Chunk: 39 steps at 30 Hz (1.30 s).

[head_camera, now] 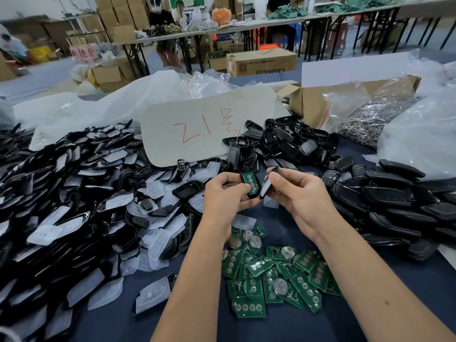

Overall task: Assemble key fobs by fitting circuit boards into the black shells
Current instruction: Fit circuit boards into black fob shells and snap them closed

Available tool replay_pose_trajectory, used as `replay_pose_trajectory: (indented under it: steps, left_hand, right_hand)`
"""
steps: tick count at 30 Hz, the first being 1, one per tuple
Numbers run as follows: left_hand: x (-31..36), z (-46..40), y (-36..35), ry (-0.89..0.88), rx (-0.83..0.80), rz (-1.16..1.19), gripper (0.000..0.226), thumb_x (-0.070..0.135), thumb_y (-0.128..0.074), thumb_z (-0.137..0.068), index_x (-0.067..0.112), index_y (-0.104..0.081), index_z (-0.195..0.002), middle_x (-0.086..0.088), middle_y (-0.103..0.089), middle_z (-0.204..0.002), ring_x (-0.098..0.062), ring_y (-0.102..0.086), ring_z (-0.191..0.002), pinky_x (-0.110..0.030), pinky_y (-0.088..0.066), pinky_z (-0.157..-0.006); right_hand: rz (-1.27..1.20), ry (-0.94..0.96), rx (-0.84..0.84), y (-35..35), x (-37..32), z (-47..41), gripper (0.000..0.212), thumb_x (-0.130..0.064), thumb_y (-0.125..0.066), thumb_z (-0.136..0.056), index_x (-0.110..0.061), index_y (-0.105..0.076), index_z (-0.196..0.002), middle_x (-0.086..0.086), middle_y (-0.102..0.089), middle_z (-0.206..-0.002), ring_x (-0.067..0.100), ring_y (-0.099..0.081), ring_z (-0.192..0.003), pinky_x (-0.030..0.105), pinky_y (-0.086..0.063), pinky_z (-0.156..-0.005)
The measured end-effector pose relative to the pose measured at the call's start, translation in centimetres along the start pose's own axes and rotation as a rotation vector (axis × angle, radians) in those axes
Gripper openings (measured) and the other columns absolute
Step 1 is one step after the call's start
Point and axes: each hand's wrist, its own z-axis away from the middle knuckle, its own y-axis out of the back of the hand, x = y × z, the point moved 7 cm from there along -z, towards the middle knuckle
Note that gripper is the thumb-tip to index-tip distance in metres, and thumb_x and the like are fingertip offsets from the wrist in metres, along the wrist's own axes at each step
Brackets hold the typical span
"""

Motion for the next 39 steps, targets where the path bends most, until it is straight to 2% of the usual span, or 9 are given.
replay_pose_trajectory:
  steps: [7, 14, 18, 21, 23, 26, 31, 36, 39]
  left_hand:
    - [0.9, 0.7, -0.7, -0.198, -0.061, -0.109, 0.016, -0.002, -0.077, -0.089, 0.014, -0.078, -0.086, -0.007, -0.076, -0.078, -0.02, -0.076, -0.075, -0.03, -0.063, -0.069]
    - [1.5, 1.2, -1.8, -0.326, -0.152, -0.288, 0.026, 0.002, -0.07, -0.096, 0.026, -0.081, -0.097, -0.001, -0.08, -0.088, -0.023, -0.078, -0.083, -0.041, -0.066, -0.078]
    - [1.9, 1.7, -2.3, -0.394, -0.154, -0.405, 0.031, 0.005, -0.081, -0.086, 0.035, -0.077, -0.091, 0.004, -0.079, -0.088, -0.01, -0.077, -0.085, -0.028, -0.062, -0.082]
    - [2.1, 1.9, -2.5, -0.453, -0.132, -0.48, 0.042, 0.006, -0.086, -0.08, 0.045, -0.071, -0.077, 0.008, -0.077, -0.084, -0.004, -0.074, -0.08, -0.016, -0.055, -0.073]
    - [2.0, 1.6, -2.3, -0.465, -0.11, -0.497, 0.044, 0.005, -0.086, -0.079, 0.046, -0.07, -0.072, 0.003, -0.074, -0.082, -0.012, -0.074, -0.078, -0.027, -0.059, -0.075]
    - [1.3, 1.2, -2.0, -0.383, -0.122, -0.446, 0.034, 0.002, -0.082, -0.083, 0.036, -0.08, -0.09, -0.006, -0.076, -0.084, -0.024, -0.076, -0.078, -0.048, -0.063, -0.081]
    - [1.3, 1.3, -2.0, -0.366, -0.149, -0.443, 0.034, 0.002, -0.08, -0.085, 0.035, -0.081, -0.092, -0.005, -0.076, -0.083, -0.024, -0.076, -0.076, -0.051, -0.063, -0.079]
    - [1.4, 1.3, -2.0, -0.388, -0.166, -0.489, 0.028, 0.005, -0.08, -0.085, 0.03, -0.082, -0.098, -0.003, -0.073, -0.088, -0.026, -0.074, -0.082, -0.052, -0.061, -0.083]
    - [1.7, 1.4, -1.9, -0.406, -0.153, -0.504, 0.035, 0.007, -0.083, -0.084, 0.042, -0.079, -0.09, 0.006, -0.074, -0.084, -0.018, -0.074, -0.082, -0.044, -0.062, -0.083]
  right_hand:
    - [0.115, 0.075, 0.113, 0.3, -0.1, 0.2, 0.026, -0.021, -0.085, -0.075, -0.007, -0.08, -0.097, 0.016, -0.078, -0.092, 0.021, -0.072, -0.083, 0.033, -0.062, -0.078]
    - [0.225, 0.159, 0.217, 0.4, -0.2, 0.4, 0.007, -0.017, -0.089, -0.081, -0.02, -0.083, -0.084, 0.006, -0.08, -0.083, 0.016, -0.075, -0.076, 0.029, -0.061, -0.071]
    - [0.36, 0.187, 0.312, 1.1, -0.6, 0.6, 0.023, -0.033, -0.095, -0.073, -0.022, -0.08, -0.086, -0.002, -0.079, -0.082, 0.018, -0.077, -0.08, 0.044, -0.065, -0.078]
    - [0.536, 0.236, 0.386, 1.1, -1.2, 1.1, 0.031, -0.048, -0.095, -0.067, -0.027, -0.076, -0.08, -0.017, -0.076, -0.077, 0.006, -0.074, -0.072, 0.043, -0.065, -0.074]
    - [0.647, 0.261, 0.387, 1.1, -1.4, 1.1, 0.036, -0.057, -0.091, -0.067, -0.028, -0.073, -0.076, -0.02, -0.074, -0.076, 0.005, -0.072, -0.069, 0.041, -0.064, -0.071]
    - [0.629, 0.217, 0.271, 1.3, -1.1, 0.5, 0.045, -0.068, -0.073, -0.081, -0.023, -0.075, -0.079, -0.001, -0.074, -0.073, 0.02, -0.073, -0.068, 0.046, -0.063, -0.065]
    - [0.487, 0.188, -0.032, 0.6, -0.9, 0.0, 0.018, -0.031, -0.061, -0.105, -0.035, -0.075, -0.115, -0.008, -0.07, -0.085, 0.009, -0.061, -0.064, 0.023, -0.044, -0.047]
    - [0.461, 0.201, -0.085, 0.2, -1.0, 0.1, 0.019, -0.011, -0.064, -0.102, -0.024, -0.079, -0.104, 0.008, -0.069, -0.08, 0.016, -0.057, -0.063, 0.025, -0.043, -0.047]
    - [0.431, 0.207, -0.078, 0.3, -1.2, 0.2, 0.014, -0.008, -0.065, -0.102, -0.015, -0.077, -0.101, 0.006, -0.072, -0.084, 0.018, -0.06, -0.063, 0.027, -0.051, -0.052]
